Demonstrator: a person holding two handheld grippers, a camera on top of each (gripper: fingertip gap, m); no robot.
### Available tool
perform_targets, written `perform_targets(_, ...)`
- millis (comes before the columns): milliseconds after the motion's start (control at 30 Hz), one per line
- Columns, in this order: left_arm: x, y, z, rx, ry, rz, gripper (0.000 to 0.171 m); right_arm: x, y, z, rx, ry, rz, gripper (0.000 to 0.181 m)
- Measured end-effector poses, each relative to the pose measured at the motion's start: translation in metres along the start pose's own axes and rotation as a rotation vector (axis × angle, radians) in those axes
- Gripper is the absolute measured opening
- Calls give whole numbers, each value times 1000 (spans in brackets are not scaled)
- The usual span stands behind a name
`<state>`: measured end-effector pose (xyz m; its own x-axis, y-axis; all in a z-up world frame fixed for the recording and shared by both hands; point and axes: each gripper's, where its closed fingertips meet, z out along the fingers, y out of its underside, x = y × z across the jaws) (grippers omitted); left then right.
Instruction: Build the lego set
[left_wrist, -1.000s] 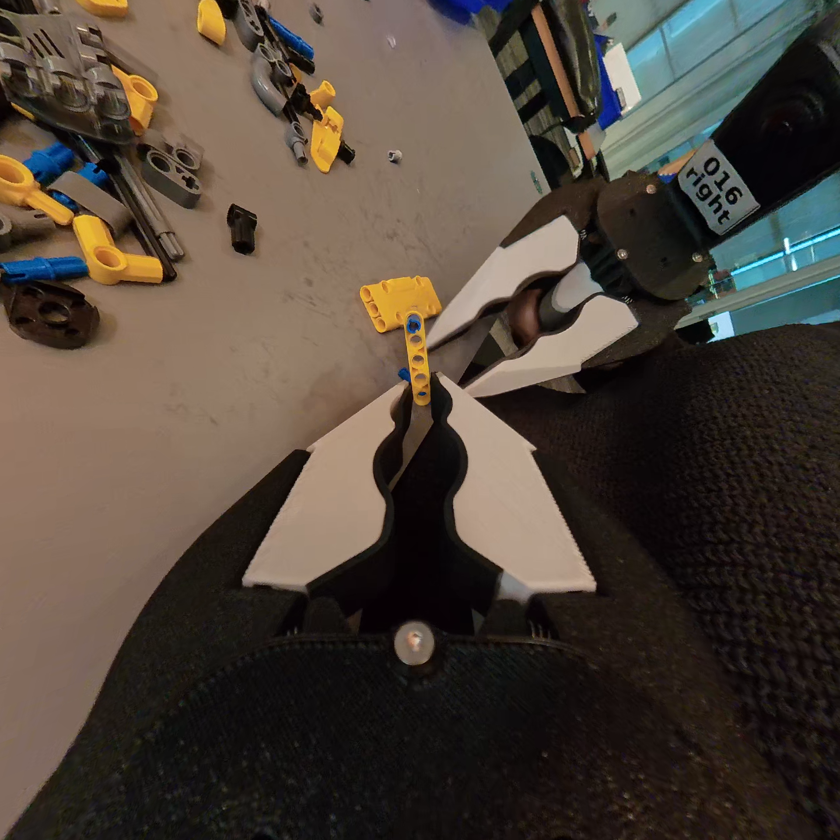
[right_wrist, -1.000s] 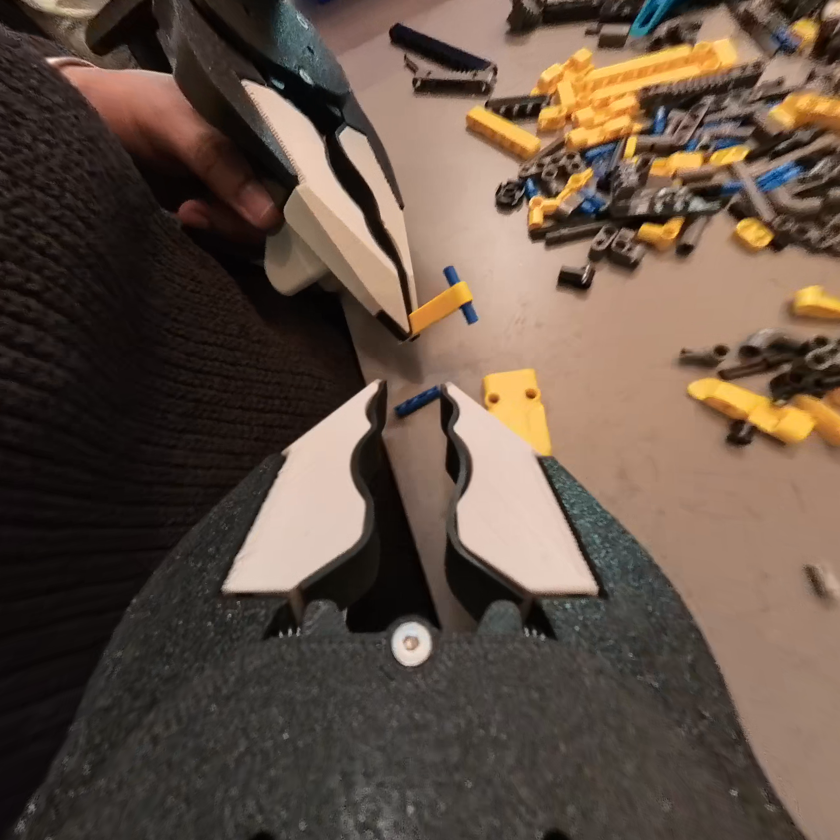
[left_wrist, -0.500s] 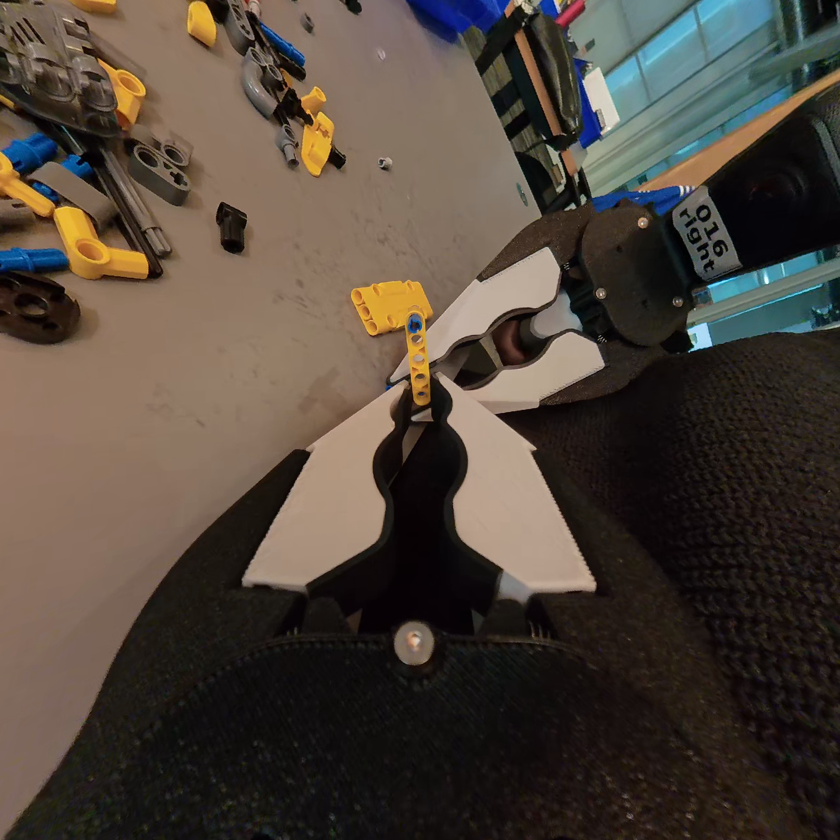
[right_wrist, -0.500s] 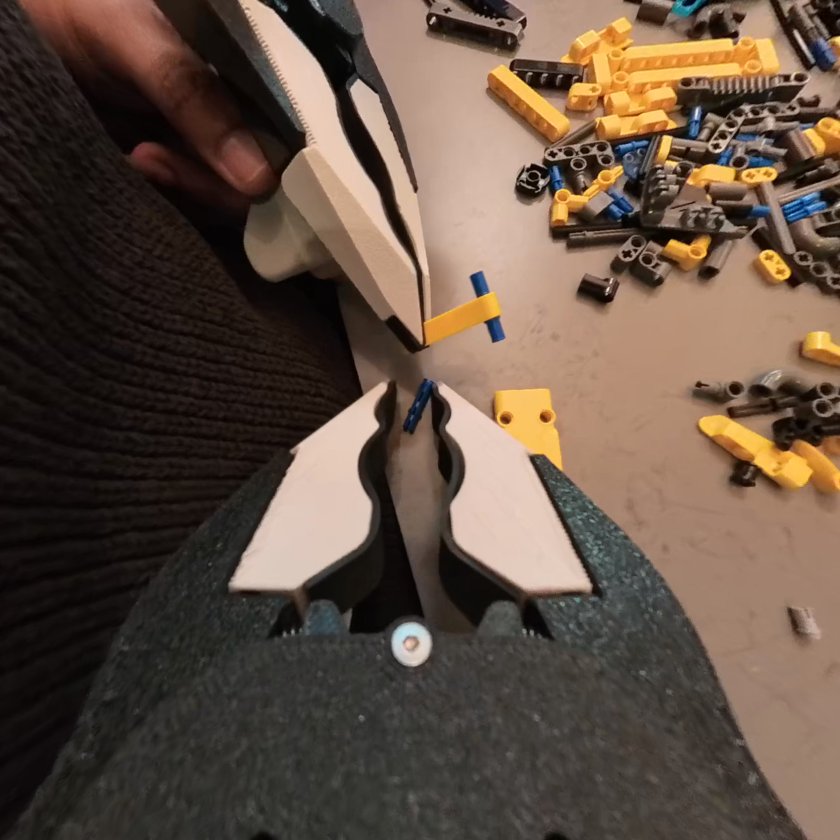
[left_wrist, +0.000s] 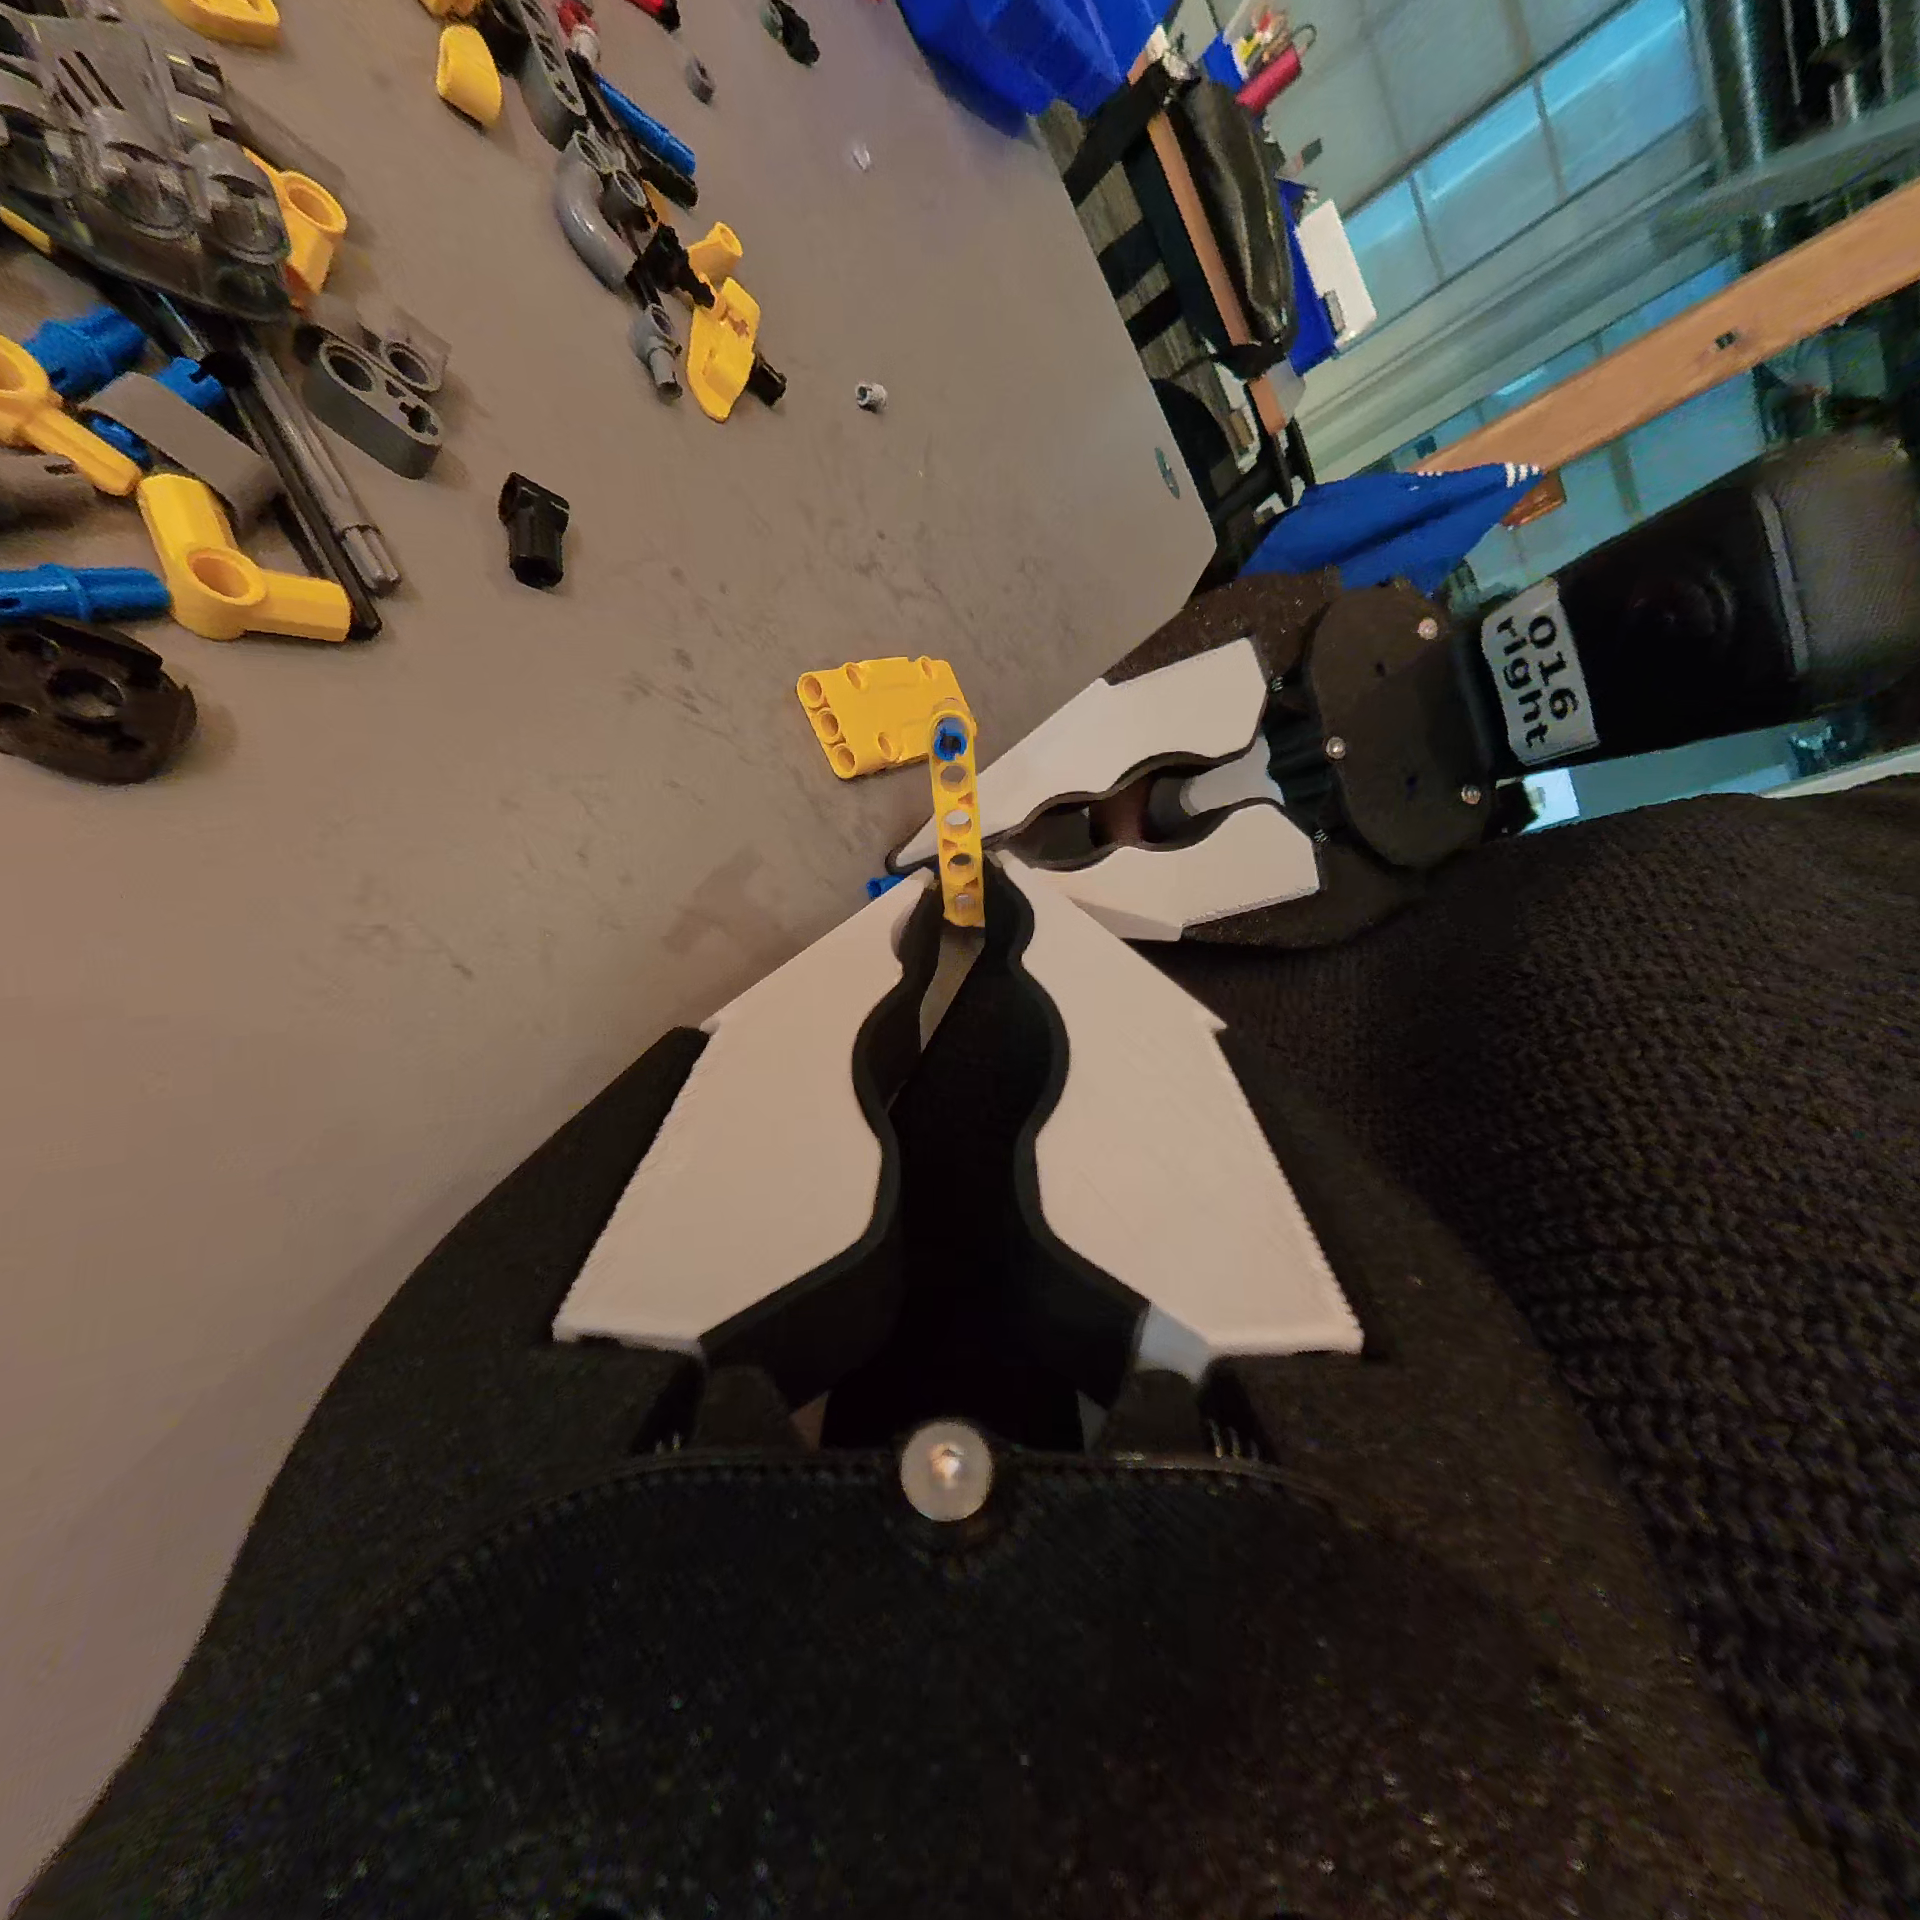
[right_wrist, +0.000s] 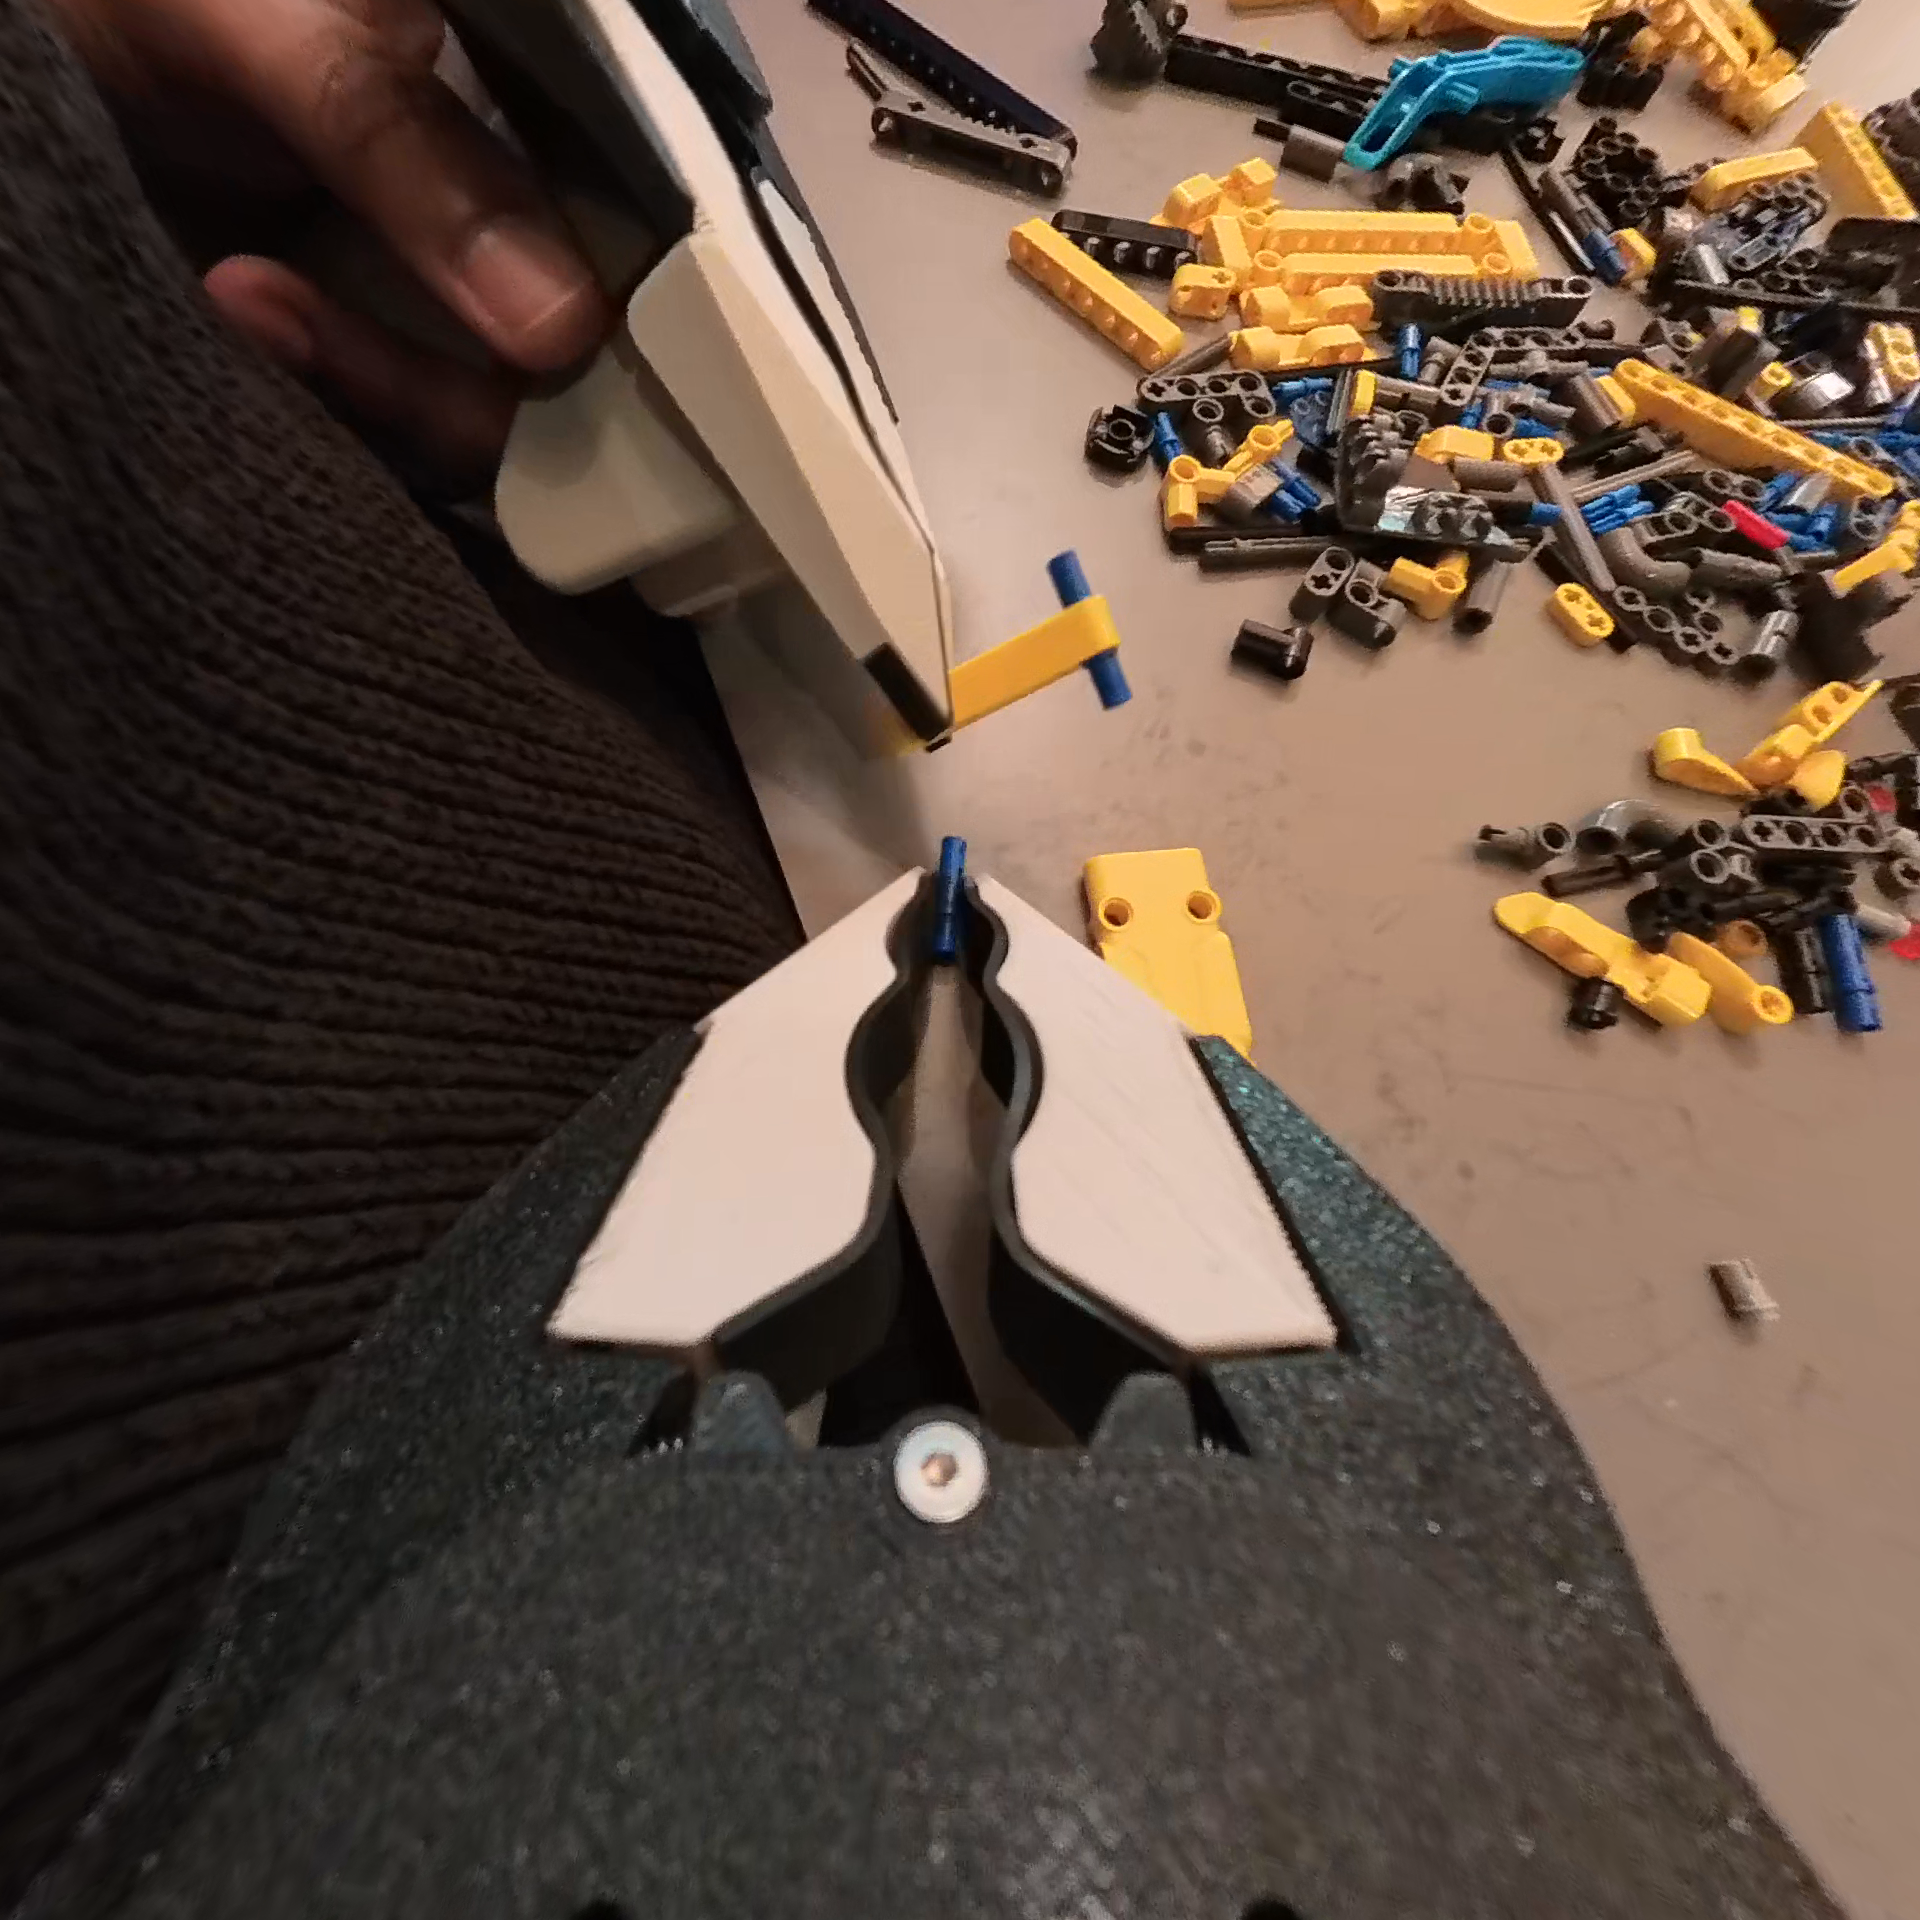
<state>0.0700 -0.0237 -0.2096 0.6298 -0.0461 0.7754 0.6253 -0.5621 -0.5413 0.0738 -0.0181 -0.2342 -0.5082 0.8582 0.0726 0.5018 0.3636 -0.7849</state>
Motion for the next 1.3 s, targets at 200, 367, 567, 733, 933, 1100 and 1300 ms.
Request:
perform_targets(200, 12, -18, -12, 109, 183, -187, 4, -2, -18, -8, 134, -61, 92, 3)
perform_targets(367, 27, -15, -18, 108, 322, -238, 4, -5, -55, -33, 341, -189, 257, 3)
perform_targets(567, 41, -1, -20, 58, 405, -228, 4, -28, -47, -34, 296, -272, 223, 3)
perform_targets(733, 39, 11, -16, 23, 397, -290, 4, -38, -40, -34, 265, -313, 191, 3)
perform_targets(933, 40, 15, -16, 4, 385, -295, 4, -40, -38, -37, 263, -322, 174, 3)
perform_targets(1100, 42, 18, -14, -14, 388, -297, 4, -40, -38, -38, 277, -338, 191, 3)
perform_targets(1300, 43, 21, -13, -31, 372, -281, 3, -45, -35, -37, 253, -365, 187, 3)
